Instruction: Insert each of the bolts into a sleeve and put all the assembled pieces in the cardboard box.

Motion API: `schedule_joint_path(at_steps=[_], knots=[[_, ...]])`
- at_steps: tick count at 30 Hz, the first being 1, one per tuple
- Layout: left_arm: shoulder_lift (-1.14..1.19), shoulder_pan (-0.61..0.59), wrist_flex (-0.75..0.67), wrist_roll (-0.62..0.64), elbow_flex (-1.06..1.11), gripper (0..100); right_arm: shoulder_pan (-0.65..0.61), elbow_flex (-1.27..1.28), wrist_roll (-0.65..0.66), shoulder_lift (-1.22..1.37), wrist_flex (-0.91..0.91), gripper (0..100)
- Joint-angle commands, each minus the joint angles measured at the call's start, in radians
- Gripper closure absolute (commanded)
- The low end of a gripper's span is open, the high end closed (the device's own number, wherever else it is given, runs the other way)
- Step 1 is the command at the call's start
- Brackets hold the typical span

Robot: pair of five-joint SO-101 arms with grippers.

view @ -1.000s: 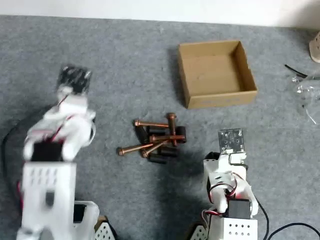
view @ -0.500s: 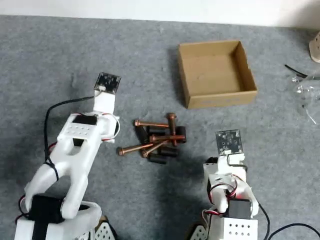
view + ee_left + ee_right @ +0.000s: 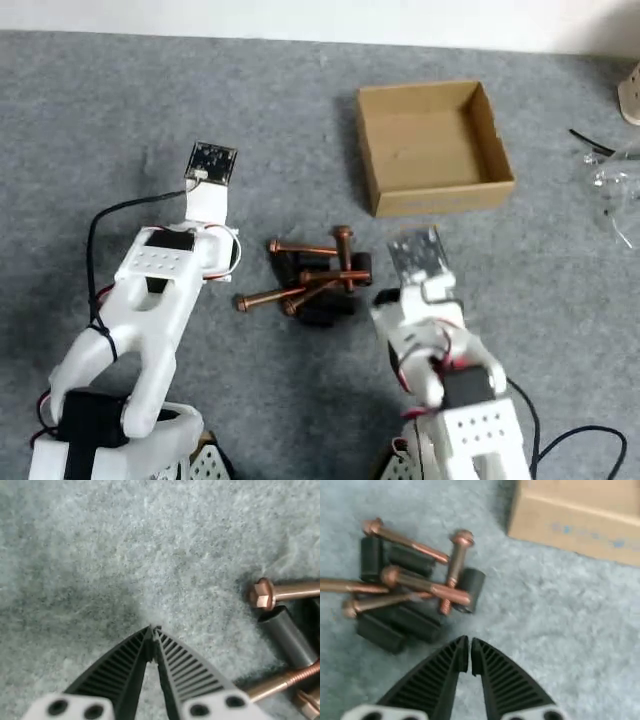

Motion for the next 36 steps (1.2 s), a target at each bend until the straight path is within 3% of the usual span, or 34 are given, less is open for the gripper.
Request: schedule_joint_path(at_steps=[1,9,15,27,36], knots=[[0.001,0.005,-0.017,0.005,-0.005,99,-0.036,-0.222,-0.052,0.288,-0.054,99.1],[0.001,0.004,-0.018,0.003,-0.005,99,-0.053,-0.633,-0.193,0.871,-0.062,99.1],[0.002,0.004,-0.020,0.003,-0.005,99,-0.081,-0.769,-0.224,1.150,-0.061,99.1],[0.002,0.004,-0.020,0.003,-0.007,99,-0.068,-0.782,-0.224,1.207,0.016,99.0],[0.002,0.004,-0.018,0.003,-0.007,99,-0.036,-0.779,-0.222,1.214,0.018,91.7]])
